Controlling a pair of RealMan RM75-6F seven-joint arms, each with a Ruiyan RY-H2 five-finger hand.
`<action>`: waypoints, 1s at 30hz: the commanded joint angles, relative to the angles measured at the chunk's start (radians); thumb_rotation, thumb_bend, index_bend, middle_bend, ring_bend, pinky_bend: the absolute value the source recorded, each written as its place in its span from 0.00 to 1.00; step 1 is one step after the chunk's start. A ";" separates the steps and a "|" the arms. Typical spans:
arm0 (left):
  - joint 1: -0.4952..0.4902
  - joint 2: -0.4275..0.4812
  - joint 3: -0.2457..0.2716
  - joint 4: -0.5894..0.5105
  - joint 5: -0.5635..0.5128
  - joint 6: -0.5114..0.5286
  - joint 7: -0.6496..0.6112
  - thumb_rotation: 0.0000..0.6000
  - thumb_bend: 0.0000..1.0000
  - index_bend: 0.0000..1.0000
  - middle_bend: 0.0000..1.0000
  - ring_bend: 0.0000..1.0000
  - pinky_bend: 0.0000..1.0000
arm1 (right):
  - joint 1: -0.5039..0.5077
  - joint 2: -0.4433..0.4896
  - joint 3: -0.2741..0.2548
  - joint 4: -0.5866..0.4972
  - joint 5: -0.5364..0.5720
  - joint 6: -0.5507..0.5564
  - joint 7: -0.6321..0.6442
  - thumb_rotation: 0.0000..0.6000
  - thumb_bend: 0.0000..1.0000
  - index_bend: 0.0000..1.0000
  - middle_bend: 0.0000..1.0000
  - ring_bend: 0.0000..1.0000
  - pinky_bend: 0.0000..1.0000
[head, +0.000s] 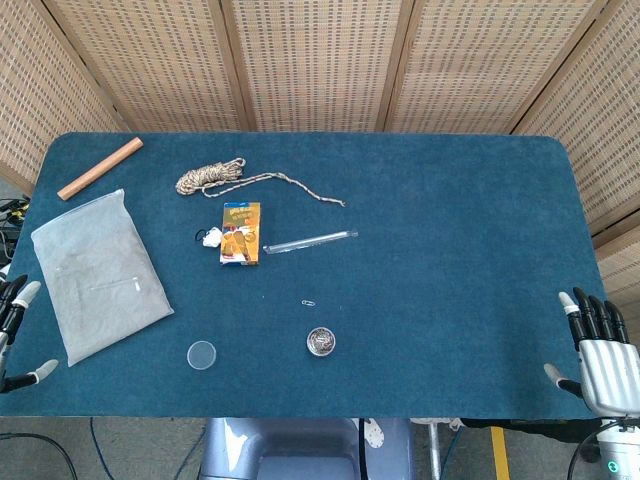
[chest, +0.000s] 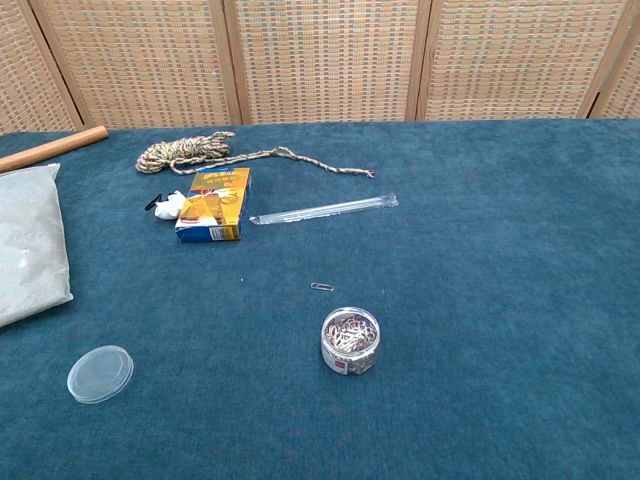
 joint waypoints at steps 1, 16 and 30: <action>0.000 0.001 -0.001 0.001 -0.002 0.000 -0.004 1.00 0.00 0.00 0.00 0.00 0.00 | 0.001 -0.006 -0.003 -0.002 -0.002 -0.005 -0.017 1.00 0.00 0.00 0.00 0.00 0.00; -0.024 0.004 -0.020 -0.001 -0.055 -0.051 -0.009 1.00 0.00 0.00 0.00 0.00 0.00 | 0.250 -0.009 0.070 -0.017 -0.022 -0.327 -0.059 1.00 0.03 0.24 0.00 0.00 0.00; -0.057 -0.011 -0.041 0.012 -0.142 -0.127 0.018 1.00 0.00 0.00 0.00 0.00 0.00 | 0.626 -0.268 0.214 0.069 0.323 -0.714 -0.172 1.00 0.31 0.42 0.00 0.00 0.00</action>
